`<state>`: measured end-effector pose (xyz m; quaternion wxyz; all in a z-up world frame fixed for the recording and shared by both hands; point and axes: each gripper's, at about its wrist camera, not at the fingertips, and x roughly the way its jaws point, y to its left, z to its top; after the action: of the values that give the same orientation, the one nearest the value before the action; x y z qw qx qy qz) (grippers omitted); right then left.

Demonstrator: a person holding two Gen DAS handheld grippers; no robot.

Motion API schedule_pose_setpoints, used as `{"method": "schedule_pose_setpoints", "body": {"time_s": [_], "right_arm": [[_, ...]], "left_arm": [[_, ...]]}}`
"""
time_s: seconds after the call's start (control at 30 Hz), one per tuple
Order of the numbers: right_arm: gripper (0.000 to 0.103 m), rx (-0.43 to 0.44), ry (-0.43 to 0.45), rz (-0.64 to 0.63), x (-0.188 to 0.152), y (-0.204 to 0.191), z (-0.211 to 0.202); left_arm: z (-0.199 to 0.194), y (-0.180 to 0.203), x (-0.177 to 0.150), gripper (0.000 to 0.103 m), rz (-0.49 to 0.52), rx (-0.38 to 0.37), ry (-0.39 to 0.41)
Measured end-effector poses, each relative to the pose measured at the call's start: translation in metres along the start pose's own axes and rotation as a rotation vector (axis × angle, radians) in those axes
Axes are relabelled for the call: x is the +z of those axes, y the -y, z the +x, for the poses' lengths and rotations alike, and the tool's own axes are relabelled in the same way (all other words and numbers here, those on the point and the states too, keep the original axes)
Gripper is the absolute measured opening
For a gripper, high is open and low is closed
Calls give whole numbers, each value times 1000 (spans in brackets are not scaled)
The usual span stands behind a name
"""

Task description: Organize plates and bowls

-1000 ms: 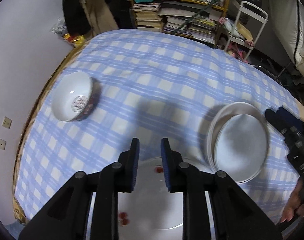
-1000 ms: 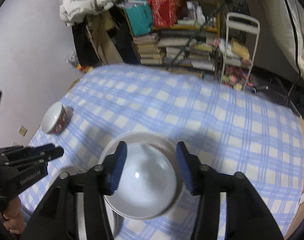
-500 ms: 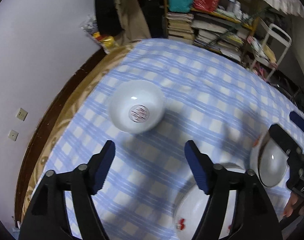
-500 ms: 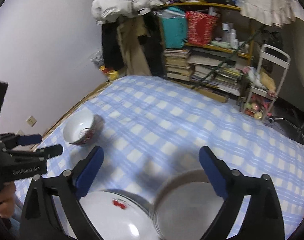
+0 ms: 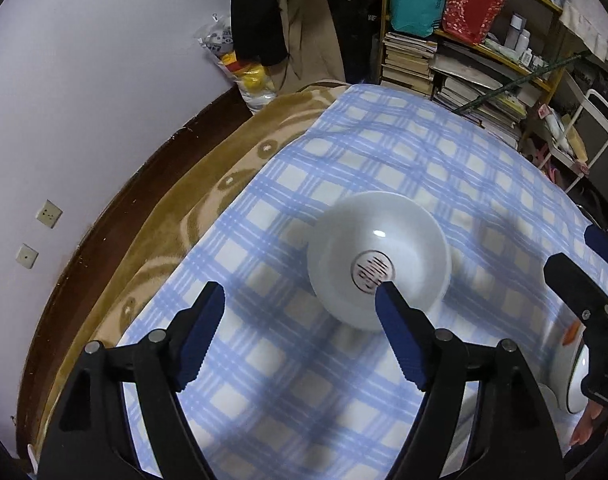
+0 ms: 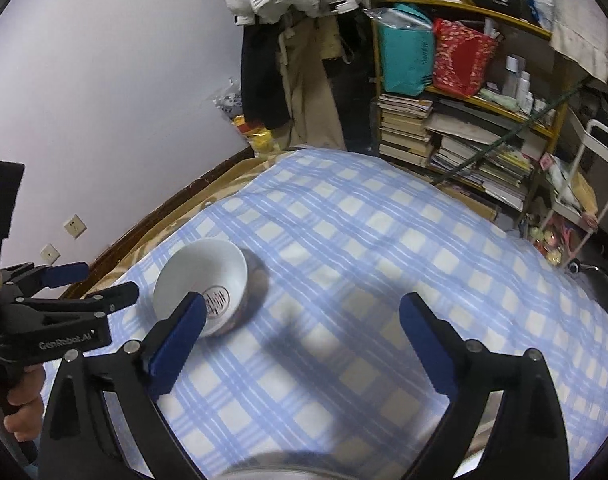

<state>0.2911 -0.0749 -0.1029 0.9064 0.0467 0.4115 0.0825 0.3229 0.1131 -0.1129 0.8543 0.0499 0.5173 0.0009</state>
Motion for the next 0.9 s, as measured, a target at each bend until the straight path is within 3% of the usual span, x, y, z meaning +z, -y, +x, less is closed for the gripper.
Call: {"method": "schedule_pose_setpoints", "body": {"time_s": [0.27,0.47,0.57,0.63,0.77,0.9], "right_arm": [[101,-15,-72,-36,13,-20,49],[95,56,-196,19,9,-21,88],[78,94,-251,81,3,-17,105],[51,109,-294,112,1,-14,115],[41,139,-320,166,-4,-12,128],[20,213,-368,209,-5,-14,136]], "left_arm": [[49,-16,4,77,-33,-46,-57],[73,-18,3,77,-40,-98,-84],[78,-13,3,74,-20,-100,-70],[82,-8,4,73,0,-98,-82],[91,-1,2,52,14,-91,-92],[92,1,3,31,-1,-156,-90]]}}
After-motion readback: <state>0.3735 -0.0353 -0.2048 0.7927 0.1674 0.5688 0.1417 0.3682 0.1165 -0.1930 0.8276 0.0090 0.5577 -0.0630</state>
